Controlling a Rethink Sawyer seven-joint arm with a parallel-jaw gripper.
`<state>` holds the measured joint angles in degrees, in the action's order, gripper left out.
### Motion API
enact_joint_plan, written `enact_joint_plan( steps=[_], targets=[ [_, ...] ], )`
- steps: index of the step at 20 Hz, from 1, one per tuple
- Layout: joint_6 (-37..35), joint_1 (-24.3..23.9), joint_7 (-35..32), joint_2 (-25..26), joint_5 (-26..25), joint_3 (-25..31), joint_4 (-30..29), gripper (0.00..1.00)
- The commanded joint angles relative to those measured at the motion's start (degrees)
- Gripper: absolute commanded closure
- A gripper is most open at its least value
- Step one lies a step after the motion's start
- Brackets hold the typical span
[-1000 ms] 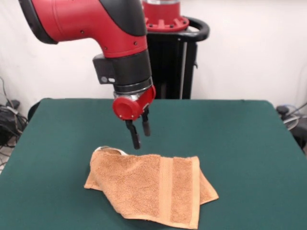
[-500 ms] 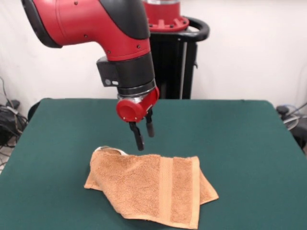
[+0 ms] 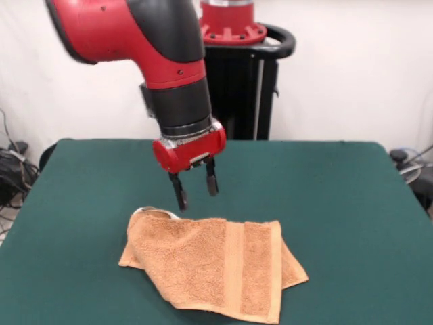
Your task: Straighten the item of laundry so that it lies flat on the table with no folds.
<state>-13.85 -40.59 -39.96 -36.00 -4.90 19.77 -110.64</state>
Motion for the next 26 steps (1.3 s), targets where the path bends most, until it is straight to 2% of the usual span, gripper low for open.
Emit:
enact_joint_plan(
  steps=[1,5,13,16,21,23,26],
  targets=[
    [17.9,7.7,-42.2,0.1,12.6,-9.8,-16.1,0.0],
    [25.0,8.1,-47.4,-1.4,14.4,-10.5,-21.7,0.0],
    [19.1,5.1,-48.5,-8.7,7.3,-11.7,-25.7,0.0],
    [13.3,1.2,-45.0,-11.7,3.1,-9.7,-25.1,0.0],
    [10.0,-3.8,-43.9,-13.4,-1.1,-7.4,-25.0,0.0],
    [6.7,-7.3,-41.7,-13.5,-3.4,-3.7,-25.0,0.0],
    [-4.1,-14.5,-31.1,-10.7,-8.3,7.6,-23.0,0.0]
  ],
)
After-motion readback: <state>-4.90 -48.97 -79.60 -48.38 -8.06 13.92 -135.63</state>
